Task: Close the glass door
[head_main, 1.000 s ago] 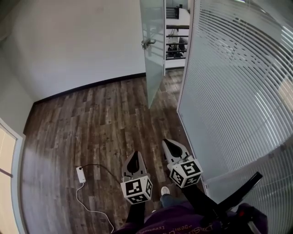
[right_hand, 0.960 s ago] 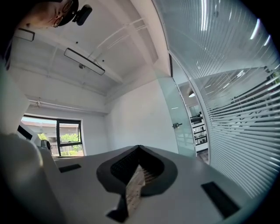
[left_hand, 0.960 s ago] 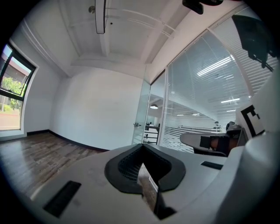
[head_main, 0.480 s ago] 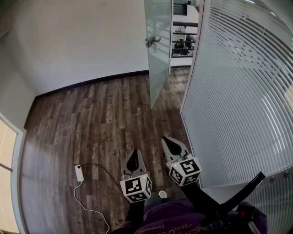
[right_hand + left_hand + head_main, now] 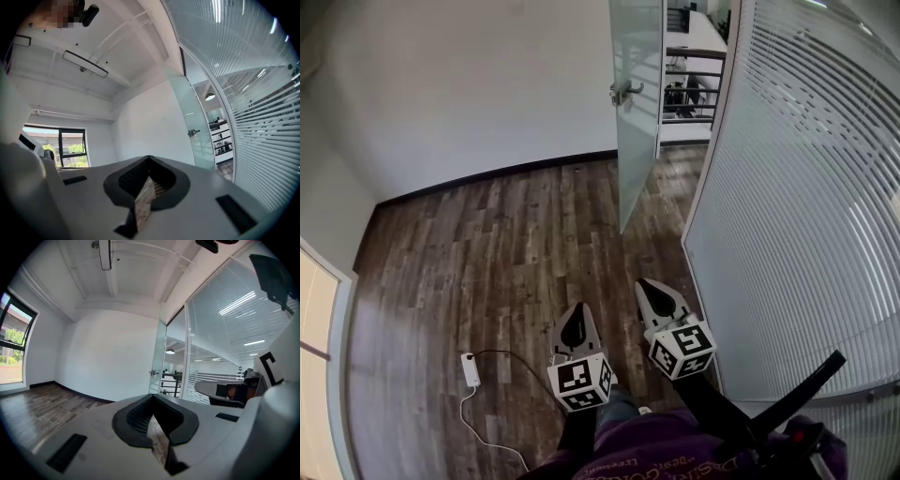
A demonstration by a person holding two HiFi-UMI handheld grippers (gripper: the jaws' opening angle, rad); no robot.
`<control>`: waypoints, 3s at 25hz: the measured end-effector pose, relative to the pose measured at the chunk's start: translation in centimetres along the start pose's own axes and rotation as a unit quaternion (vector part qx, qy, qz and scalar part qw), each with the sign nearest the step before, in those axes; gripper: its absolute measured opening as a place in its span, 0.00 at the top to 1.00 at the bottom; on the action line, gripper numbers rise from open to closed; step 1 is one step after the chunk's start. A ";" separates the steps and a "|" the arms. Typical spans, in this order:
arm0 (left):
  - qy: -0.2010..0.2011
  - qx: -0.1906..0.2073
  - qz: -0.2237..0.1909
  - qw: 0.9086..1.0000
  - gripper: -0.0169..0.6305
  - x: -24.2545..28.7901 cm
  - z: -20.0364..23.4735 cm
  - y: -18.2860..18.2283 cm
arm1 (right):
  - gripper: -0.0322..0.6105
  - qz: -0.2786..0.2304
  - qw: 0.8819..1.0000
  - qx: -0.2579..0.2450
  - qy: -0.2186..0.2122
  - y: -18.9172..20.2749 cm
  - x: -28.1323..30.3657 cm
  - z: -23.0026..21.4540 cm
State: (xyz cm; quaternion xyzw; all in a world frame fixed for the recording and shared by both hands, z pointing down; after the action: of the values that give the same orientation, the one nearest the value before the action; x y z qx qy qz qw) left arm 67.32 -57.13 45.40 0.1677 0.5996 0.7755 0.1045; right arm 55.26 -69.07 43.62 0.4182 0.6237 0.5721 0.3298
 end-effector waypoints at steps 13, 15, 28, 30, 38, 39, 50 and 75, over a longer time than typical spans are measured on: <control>0.007 0.003 -0.015 1.000 0.97 10.3 9.8 -4.6 | 0.95 -0.010 1.000 -0.011 0.012 -1.4 14.0 0.7; 0.004 -0.003 -0.012 1.000 0.97 11.2 10.6 -4.3 | 0.95 -0.002 1.000 -0.008 0.018 -0.9 14.9 0.3; -0.054 -0.020 -0.008 0.998 0.97 17.5 16.5 -5.1 | 0.95 0.016 1.000 -0.006 -0.015 -0.6 25.4 -1.3; -0.060 -0.019 -0.008 0.998 0.97 19.4 17.3 -5.6 | 0.95 0.018 0.999 -0.007 -0.025 -0.9 27.6 -1.8; -0.076 -0.019 -0.017 0.997 0.97 27.2 18.9 -8.1 | 0.95 0.025 0.998 -0.015 -0.051 -2.6 35.8 -5.3; -0.078 -0.019 -0.018 0.997 0.97 28.0 19.0 -8.4 | 0.95 0.025 0.998 -0.016 -0.054 -2.8 36.7 -5.7; -0.093 -0.021 -0.032 0.995 0.97 34.8 19.5 -10.0 | 0.95 0.024 0.997 -0.027 -0.071 -4.3 43.1 -9.5; -0.091 -0.019 -0.049 0.994 0.97 46.1 32.3 -15.7 | 0.95 0.000 0.997 -0.033 -0.076 -6.7 60.9 -7.2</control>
State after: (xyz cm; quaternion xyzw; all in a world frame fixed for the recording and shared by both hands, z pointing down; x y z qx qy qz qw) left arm 36.68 -7.37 43.78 0.2062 0.5802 0.7623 0.1995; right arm 21.51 -17.46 41.97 0.4495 0.5779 0.5589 0.3894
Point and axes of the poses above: the fingertips, and each gripper's own axes: x forward along the fingers, z to its left, y out of its underside, the point moved 7 cm from there along -x, backward along the fingers, and after that the axes turned 4 degrees about -x, right-handed, at the moved point
